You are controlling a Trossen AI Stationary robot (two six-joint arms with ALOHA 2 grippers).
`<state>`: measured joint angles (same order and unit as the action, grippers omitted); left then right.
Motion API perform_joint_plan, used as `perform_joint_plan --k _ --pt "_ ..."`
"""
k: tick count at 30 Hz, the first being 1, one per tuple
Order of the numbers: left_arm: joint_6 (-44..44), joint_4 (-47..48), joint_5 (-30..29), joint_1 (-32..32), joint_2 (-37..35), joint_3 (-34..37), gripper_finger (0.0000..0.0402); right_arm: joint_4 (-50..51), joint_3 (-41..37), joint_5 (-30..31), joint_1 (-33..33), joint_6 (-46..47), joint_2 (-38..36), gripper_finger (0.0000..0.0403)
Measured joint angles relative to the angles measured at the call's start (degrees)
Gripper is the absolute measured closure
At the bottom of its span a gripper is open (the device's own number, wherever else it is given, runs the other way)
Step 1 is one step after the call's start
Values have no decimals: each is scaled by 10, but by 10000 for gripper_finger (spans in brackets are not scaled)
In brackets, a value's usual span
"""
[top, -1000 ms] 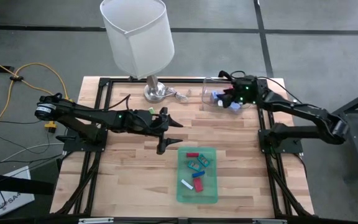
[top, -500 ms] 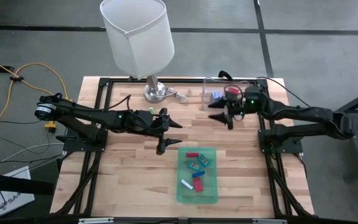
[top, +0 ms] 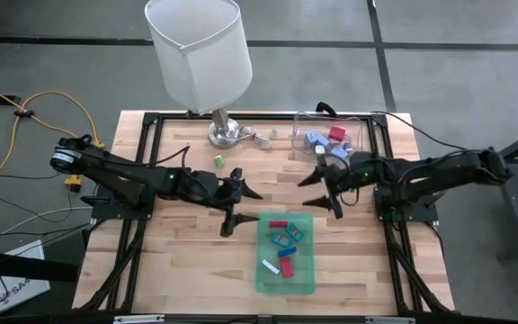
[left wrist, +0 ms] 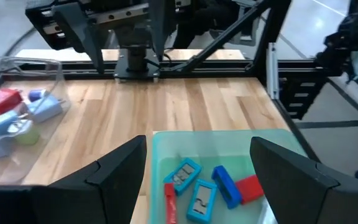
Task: Pick & Place Office items
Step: Put the green charger adapter into the transparent bin
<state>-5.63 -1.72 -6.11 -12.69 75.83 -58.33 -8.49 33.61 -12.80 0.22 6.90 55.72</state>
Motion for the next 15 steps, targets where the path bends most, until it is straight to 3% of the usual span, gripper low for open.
perform_joint_plan --k 8,15 --pt "-5 0 0 -27 0 0 123 22 0 97 112 -9 0 136" --pt "-17 2 -8 -34 0 0 123 23 0 140 154 -7 0 136"
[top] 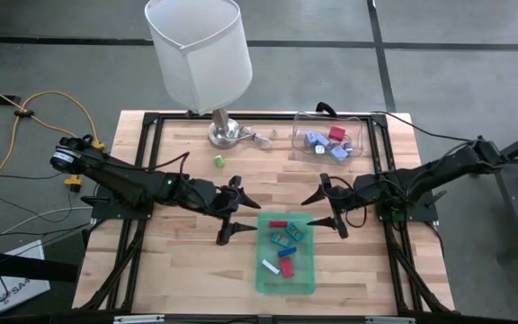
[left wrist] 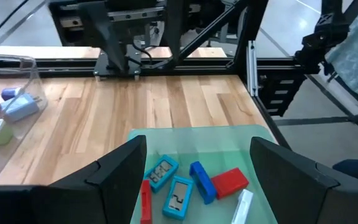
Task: Pick & Place Office items
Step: Put the green charger adapter into the transparent bin
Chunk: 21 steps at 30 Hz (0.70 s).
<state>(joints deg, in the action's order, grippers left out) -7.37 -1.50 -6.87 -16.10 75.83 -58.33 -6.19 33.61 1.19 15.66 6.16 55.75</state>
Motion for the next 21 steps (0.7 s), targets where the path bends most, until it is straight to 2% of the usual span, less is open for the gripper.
perform_joint_plan --k 4,16,21 --pt "-1 1 -2 0 0 0 123 0 0 -17 6 0 0 136" --pt "-2 4 -13 0 0 0 123 0 0 -13 6 0 0 136" --pt "-23 31 -54 0 0 0 123 0 0 -13 6 0 0 136"
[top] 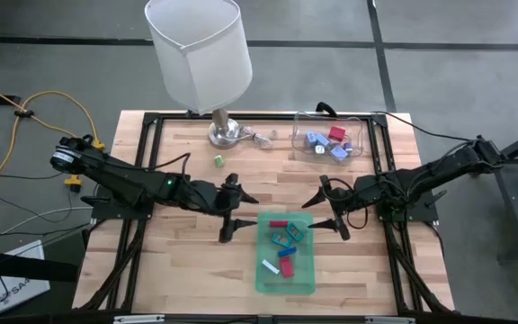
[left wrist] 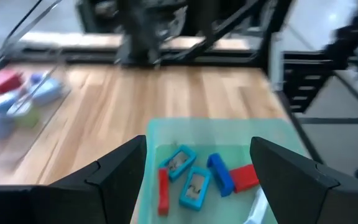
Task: Pick & Place Office items
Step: Put the green charger adapter into the transparent bin
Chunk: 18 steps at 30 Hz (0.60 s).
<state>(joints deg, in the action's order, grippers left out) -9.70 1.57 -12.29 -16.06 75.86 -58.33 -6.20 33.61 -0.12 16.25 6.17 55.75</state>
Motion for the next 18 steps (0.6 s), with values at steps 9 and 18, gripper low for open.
perform_joint_plan --k 9,18 --pt "-169 151 -193 0 2 0 124 0 0 0 0 0 0 136" --pt "-276 177 -332 50 63 0 124 0 0 0 0 0 0 136"
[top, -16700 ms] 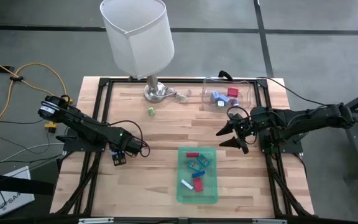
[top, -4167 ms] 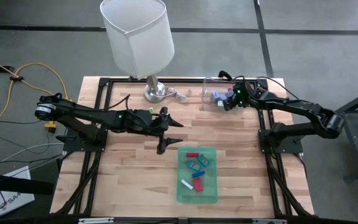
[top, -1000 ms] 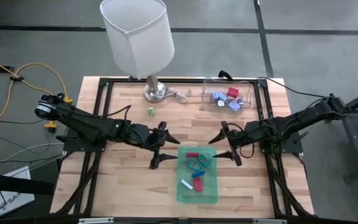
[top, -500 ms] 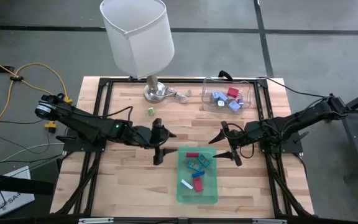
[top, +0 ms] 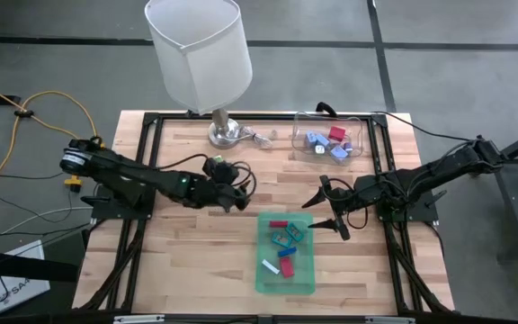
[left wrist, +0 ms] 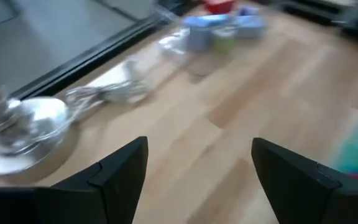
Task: Pick & Place Office items
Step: Put the green charger adapter into the transparent bin
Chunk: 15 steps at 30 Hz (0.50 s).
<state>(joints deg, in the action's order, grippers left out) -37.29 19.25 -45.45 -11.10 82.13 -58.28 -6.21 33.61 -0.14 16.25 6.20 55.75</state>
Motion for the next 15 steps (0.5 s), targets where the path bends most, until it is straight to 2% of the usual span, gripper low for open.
perform_joint_plan --k 5,12,15 --pt "-91 0 -45 40 54 0 124 0 0 0 0 0 0 136" --pt "-190 17 -56 85 111 0 124 0 0 0 0 0 0 136" --pt "-235 53 -56 99 116 0 124 0 0 0 0 0 0 136"
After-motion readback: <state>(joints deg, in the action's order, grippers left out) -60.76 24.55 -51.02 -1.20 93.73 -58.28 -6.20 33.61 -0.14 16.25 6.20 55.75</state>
